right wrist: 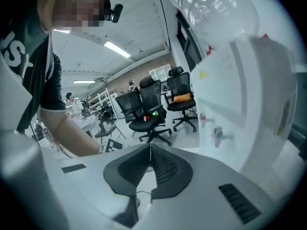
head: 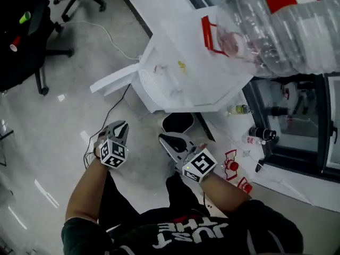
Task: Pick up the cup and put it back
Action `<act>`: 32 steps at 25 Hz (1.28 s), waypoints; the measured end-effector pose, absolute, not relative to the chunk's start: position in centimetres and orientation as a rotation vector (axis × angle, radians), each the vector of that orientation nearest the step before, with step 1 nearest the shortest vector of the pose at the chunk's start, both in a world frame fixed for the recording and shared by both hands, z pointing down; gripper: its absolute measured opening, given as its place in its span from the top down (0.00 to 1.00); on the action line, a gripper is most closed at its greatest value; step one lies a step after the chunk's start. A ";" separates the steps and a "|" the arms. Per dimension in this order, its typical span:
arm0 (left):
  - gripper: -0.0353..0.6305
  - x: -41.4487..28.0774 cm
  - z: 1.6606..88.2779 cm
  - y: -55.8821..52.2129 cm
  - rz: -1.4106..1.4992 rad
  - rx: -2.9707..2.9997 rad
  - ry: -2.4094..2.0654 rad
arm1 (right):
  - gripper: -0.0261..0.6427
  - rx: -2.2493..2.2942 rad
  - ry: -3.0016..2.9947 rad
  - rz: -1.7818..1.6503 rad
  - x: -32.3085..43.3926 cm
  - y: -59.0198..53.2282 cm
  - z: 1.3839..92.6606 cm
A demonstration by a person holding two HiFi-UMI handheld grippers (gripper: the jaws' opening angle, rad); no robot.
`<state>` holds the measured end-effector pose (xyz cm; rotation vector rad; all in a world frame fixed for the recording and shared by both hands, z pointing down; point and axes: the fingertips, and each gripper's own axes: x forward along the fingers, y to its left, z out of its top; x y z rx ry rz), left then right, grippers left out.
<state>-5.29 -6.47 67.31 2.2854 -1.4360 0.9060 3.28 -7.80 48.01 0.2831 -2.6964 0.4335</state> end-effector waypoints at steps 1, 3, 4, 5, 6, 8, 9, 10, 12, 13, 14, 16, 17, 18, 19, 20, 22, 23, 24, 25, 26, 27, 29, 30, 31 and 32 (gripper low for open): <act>0.89 -4.7 64.5 -5.3 0.831 2.258 -1.451 | 0.91 0.276 -2.698 0.435 3.6 -7.1 45.7; 0.93 -3.6 58.1 -3.6 0.672 2.238 -1.469 | 0.91 0.265 -2.708 0.439 4.2 -5.8 41.2; 0.93 -3.3 54.5 -3.4 0.596 2.252 -1.474 | 0.91 0.263 -2.721 0.433 4.4 -5.5 38.9; 0.94 -3.3 50.7 -3.7 0.529 2.276 -1.478 | 0.91 0.262 -2.739 0.420 4.4 -5.4 36.7; 0.94 -3.5 47.1 -4.0 0.472 2.302 -1.480 | 0.91 0.266 -2.761 0.406 4.4 -5.5 34.4; 0.94 -3.8 40.5 -4.4 0.374 2.344 -1.481 | 0.91 0.291 -2.801 0.389 4.7 -5.8 29.9; 0.94 -3.6 37.4 -4.3 0.319 2.353 -1.478 | 0.91 0.313 -2.812 0.382 5.4 -5.9 27.6; 0.94 -3.2 34.4 -4.0 0.258 2.355 -1.473 | 0.91 0.341 -2.817 0.373 6.3 -5.9 25.3; 0.94 -2.2 28.5 -3.5 0.144 2.371 -1.466 | 0.91 0.404 -2.826 0.352 8.3 -6.3 21.0; 0.94 -1.8 25.7 -3.4 0.101 2.392 -1.463 | 0.91 0.437 -2.833 0.344 9.2 -6.5 19.0; 0.94 -1.6 23.0 -3.3 0.071 2.417 -1.459 | 0.91 0.468 -2.842 0.338 9.9 -6.7 17.2; 0.94 -1.1 18.5 -2.7 0.039 2.466 -1.448 | 0.91 0.520 -2.861 0.337 11.4 -6.5 14.2; 0.94 -0.7 16.5 -2.4 0.029 2.490 -1.441 | 0.91 0.542 -2.870 0.339 12.2 -6.3 13.0; 0.94 -0.2 14.6 -2.1 0.020 2.513 -1.434 | 0.91 0.562 -2.879 0.343 13.0 -6.2 11.8; 0.94 0.3 12.8 -1.9 0.008 2.535 -1.428 | 0.91 0.581 -2.889 0.349 13.7 -6.0 10.8; 0.94 0.8 11.2 -1.8 -0.006 2.555 -1.423 | 0.91 0.600 -2.901 0.357 14.5 -6.0 9.7; 0.94 1.7 8.3 -1.9 -0.045 2.588 -1.407 | 0.91 0.636 -2.930 0.374 15.8 -6.2 7.7; 0.94 2.3 7.1 -2.1 -0.065 2.600 -1.395 | 0.91 0.652 -2.943 0.379 16.5 -6.4 6.8; 0.94 2.9 6.1 -2.2 -0.083 2.609 -1.383 | 0.91 0.664 -2.954 0.380 17.0 -6.5 6.0; 0.94 3.5 5.3 -2.3 -0.096 2.618 -1.371 | 0.91 0.673 -2.960 0.375 17.6 -6.4 5.4; 0.94 4.2 4.7 -2.3 -0.103 2.629 -1.358 | 0.91 0.681 -2.964 0.367 18.2 -6.4 4.9; 0.94 5.0 4.2 -2.3 -0.103 2.643 -1.344 | 0.91 0.689 -2.968 0.356 18.8 -6.3 4.6; 0.94 6.4 3.5 -2.2 -0.085 2.678 -1.318 | 0.91 0.708 -2.976 0.340 19.8 -6.4 3.9; 0.94 7.0 3.3 -2.2 -0.072 2.695 -1.307 | 0.91 0.717 -2.980 0.337 20.3 -6.4 3.6; 0.94 7.4 3.2 -2.2 -0.061 2.710 -1.298 | 0.91 0.725 -2.985 0.337 20.7 -6.5 3.4; 0.94 7.7 3.0 -2.2 -0.055 2.719 -1.291 | 0.91 0.733 -2.990 0.336 21.0 -6.5 3.2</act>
